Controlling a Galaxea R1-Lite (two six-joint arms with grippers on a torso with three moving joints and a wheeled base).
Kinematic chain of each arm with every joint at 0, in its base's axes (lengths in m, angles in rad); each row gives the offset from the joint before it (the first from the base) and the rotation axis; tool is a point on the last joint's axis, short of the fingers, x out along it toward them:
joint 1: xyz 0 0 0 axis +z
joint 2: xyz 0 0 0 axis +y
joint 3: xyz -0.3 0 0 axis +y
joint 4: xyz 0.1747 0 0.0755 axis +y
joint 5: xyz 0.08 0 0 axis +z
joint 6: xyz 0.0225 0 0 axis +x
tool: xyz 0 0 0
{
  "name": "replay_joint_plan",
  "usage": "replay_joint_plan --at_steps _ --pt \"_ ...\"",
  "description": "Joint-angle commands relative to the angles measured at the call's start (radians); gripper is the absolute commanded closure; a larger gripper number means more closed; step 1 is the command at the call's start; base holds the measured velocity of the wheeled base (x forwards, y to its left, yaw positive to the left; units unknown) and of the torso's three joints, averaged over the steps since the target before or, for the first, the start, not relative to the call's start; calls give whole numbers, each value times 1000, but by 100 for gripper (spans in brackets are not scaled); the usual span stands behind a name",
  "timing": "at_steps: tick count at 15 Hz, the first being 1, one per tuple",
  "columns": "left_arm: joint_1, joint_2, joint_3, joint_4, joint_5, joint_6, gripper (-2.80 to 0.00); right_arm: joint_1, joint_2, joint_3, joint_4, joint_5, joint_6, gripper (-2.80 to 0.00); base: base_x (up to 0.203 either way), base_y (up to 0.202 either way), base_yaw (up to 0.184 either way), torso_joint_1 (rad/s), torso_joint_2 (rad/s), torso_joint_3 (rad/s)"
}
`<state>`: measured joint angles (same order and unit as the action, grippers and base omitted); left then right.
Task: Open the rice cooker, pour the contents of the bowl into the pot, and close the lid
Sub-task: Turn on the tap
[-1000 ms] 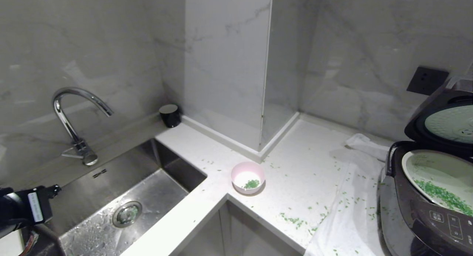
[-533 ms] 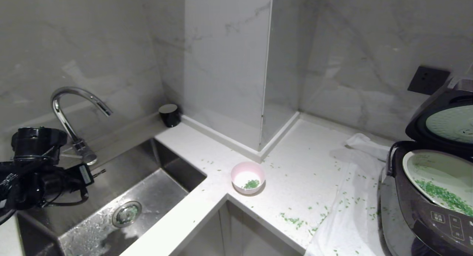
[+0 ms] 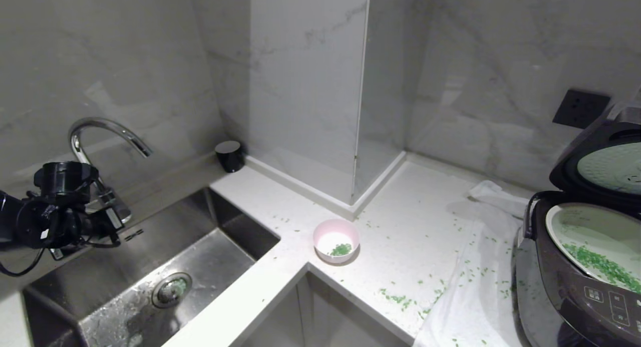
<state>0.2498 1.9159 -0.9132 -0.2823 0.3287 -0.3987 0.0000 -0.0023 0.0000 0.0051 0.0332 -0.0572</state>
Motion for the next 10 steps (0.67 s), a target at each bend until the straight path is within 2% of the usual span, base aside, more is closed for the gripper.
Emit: replay_joint_plan --at_steps 1,3,7,10 --pt "27 66 -73 -2 2 -3 -280 0 2 2 1 1 -1 0 0 0 0 0 0 0" --pt "36 114 -125 -1 16 0 -280 0 2 2 1 1 -1 0 0 0 0 0 0 0" --pt "42 252 -272 -3 136 -5 -280 0 2 2 0 1 -1 0 0 0 0 0 0 0" --pt "43 288 -316 -3 143 -7 -280 0 2 2 1 1 -1 0 0 0 0 0 0 0"
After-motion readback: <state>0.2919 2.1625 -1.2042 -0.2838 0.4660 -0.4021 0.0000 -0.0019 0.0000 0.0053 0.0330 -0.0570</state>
